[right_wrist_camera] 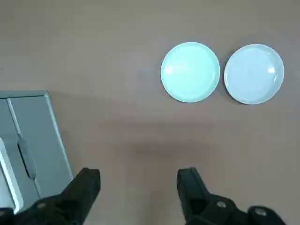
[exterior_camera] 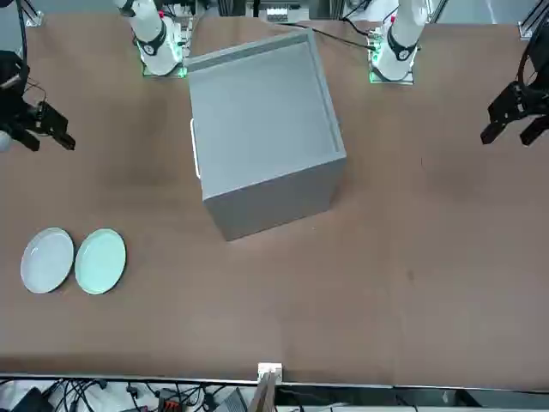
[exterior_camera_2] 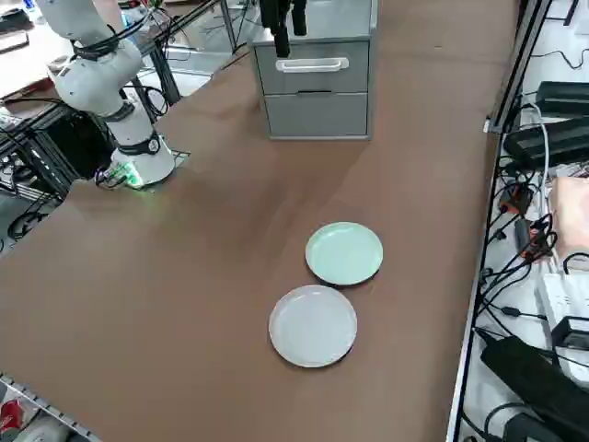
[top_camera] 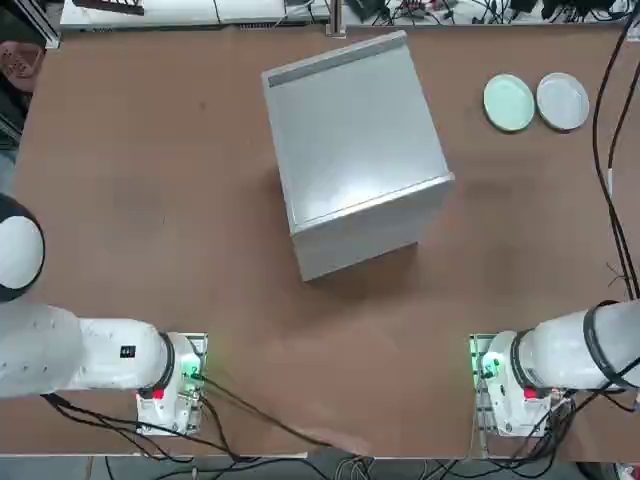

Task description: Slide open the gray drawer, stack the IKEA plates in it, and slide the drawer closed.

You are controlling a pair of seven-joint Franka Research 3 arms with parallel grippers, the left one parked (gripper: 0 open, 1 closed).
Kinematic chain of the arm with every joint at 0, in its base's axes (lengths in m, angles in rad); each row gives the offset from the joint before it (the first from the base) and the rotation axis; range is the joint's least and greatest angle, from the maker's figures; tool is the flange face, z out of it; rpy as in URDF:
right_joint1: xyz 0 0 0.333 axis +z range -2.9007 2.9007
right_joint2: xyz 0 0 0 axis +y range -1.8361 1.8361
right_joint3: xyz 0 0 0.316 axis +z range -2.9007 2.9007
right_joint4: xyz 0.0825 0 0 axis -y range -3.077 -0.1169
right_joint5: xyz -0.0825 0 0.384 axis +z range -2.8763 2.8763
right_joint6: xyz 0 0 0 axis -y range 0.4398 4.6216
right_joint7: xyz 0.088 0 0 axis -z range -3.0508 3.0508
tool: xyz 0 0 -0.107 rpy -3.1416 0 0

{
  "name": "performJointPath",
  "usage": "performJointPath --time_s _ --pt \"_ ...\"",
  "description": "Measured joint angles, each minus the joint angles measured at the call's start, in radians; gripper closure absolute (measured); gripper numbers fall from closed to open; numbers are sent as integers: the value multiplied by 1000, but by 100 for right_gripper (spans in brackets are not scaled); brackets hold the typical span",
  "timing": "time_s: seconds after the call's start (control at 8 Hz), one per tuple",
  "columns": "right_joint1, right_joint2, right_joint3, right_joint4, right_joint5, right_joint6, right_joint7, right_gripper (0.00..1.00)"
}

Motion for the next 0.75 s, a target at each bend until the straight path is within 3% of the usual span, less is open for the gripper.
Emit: performJointPath --time_s 0.5,0.75 --pt "0 6 0 -1 0 -10 -3 0" --pt "0 53 0 -2 0 -10 -3 0"
